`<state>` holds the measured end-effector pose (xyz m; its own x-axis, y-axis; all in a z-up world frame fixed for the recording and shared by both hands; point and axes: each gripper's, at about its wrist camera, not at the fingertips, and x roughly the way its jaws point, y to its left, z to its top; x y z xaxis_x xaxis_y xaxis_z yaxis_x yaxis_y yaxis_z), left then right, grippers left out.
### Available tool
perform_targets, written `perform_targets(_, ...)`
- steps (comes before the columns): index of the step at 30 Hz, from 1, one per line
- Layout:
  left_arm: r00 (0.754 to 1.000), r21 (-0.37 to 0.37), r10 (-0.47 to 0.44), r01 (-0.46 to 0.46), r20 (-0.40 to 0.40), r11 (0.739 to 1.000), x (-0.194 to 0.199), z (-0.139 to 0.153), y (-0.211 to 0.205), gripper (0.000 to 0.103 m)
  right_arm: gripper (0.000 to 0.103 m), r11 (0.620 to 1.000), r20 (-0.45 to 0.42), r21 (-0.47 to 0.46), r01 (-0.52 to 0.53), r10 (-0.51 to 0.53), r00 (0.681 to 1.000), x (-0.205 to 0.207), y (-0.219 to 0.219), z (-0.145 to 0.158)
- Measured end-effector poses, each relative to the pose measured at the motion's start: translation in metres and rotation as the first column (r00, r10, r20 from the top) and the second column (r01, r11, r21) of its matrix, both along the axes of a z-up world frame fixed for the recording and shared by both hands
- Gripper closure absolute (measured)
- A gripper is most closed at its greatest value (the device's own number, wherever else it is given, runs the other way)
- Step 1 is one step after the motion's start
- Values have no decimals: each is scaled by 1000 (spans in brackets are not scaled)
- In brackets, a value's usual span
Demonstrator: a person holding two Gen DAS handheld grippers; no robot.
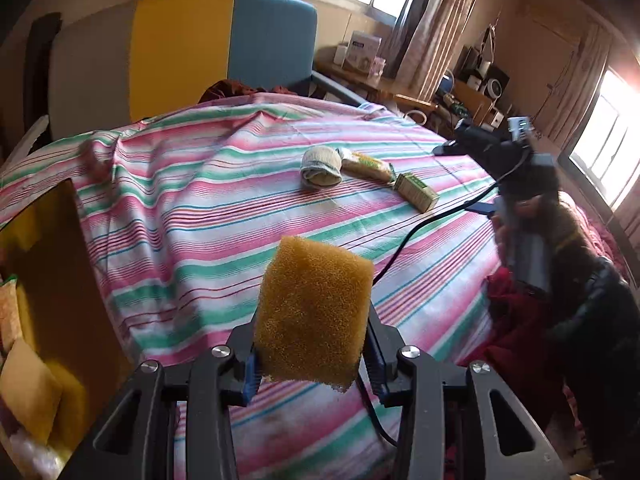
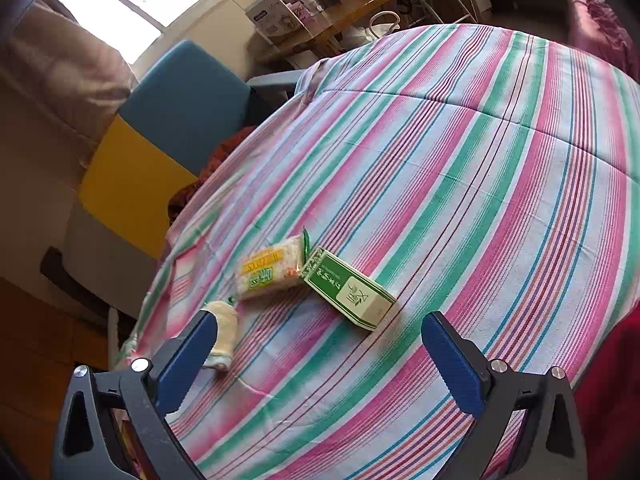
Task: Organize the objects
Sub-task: 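Carry the brown sponge toward the tray with the left gripper while the right gripper grasps the green box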
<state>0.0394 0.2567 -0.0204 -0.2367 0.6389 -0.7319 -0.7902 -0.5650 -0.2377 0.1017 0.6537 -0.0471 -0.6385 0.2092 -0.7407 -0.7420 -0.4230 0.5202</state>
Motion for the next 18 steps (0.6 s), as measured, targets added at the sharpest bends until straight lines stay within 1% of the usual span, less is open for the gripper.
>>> perform_targets(5, 1000, 43, 25, -24, -14, 999, 2, 12, -22, 61, 1, 998, 78, 56, -38, 33, 996, -11, -9, -2)
perform_targets(6, 1000, 52, 28, -28, -13, 998, 2, 14, -26, 61, 2, 996, 106, 71, -49, 41, 994, -14, -11, -3)
perform_targets(8, 999, 69, 36, -35, -16, 997, 2, 18, -34, 61, 14, 993, 151, 99, -69, 53, 987, -18, -14, -3)
perform_targets(10, 999, 79, 45, -43, -22, 996, 1, 21, -42, 61, 20, 990, 188, 113, -86, 64, 980, -21, -17, -4)
perform_targets(12, 998, 85, 54, -53, -19, 995, -1, 21, -50, 61, 21, 987, 226, 112, -118, 91, 970, -27, -20, -8)
perform_targets(13, 998, 90, 60, -58, -15, 994, -2, 22, -55, 61, 24, 984, 241, 114, -134, 104, 965, -30, -22, -8)
perform_targets(14, 998, 95, 66, -65, -15, 993, -2, 23, -60, 61, 25, 981, 257, 125, -147, 111, 960, -32, -23, -7)
perform_targets(17, 996, 106, 89, -87, -9, 991, -5, 24, -73, 61, 26, 967, 310, 172, -188, 128, 942, -42, -23, 0)
perform_targets(18, 995, 109, 97, -95, -6, 989, -6, 24, -77, 61, 26, 960, 336, 184, -212, 141, 931, -48, -21, 2)
